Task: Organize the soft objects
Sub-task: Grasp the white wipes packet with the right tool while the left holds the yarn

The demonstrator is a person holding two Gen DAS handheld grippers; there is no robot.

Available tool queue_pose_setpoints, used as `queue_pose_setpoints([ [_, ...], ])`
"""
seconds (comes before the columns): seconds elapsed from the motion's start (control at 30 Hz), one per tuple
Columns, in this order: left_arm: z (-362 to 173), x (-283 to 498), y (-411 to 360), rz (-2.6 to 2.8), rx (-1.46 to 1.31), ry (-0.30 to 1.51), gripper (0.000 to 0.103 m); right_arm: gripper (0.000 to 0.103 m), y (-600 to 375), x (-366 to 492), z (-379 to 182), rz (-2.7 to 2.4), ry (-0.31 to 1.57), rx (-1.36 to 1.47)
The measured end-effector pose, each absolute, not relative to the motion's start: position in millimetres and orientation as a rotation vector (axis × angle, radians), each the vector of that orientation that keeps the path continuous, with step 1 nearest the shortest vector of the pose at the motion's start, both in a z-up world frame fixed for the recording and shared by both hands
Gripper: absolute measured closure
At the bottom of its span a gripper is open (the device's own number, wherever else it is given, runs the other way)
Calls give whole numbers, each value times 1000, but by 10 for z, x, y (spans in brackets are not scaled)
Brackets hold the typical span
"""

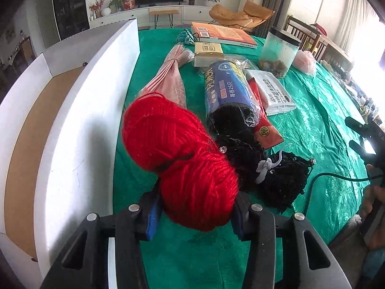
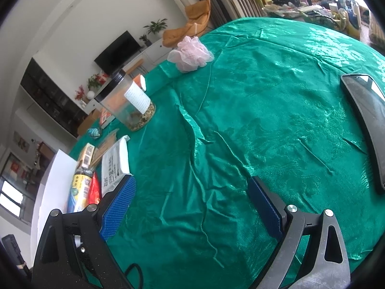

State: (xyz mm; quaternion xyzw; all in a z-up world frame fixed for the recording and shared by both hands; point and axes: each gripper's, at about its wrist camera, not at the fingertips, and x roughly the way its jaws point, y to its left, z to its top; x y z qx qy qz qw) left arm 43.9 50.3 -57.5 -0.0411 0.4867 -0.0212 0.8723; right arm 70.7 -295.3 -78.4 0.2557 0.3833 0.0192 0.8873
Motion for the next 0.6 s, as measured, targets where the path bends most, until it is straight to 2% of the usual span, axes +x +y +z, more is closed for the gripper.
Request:
queue_pose_setpoints([
  [0.27,-581,422,518,-70,-114,1010,56,8,-2047,1410,-664,271,911,253],
  [0.6,-547,451,589,-76,-128,1004,56,10,-1191,2353,-940,305,1125,70],
])
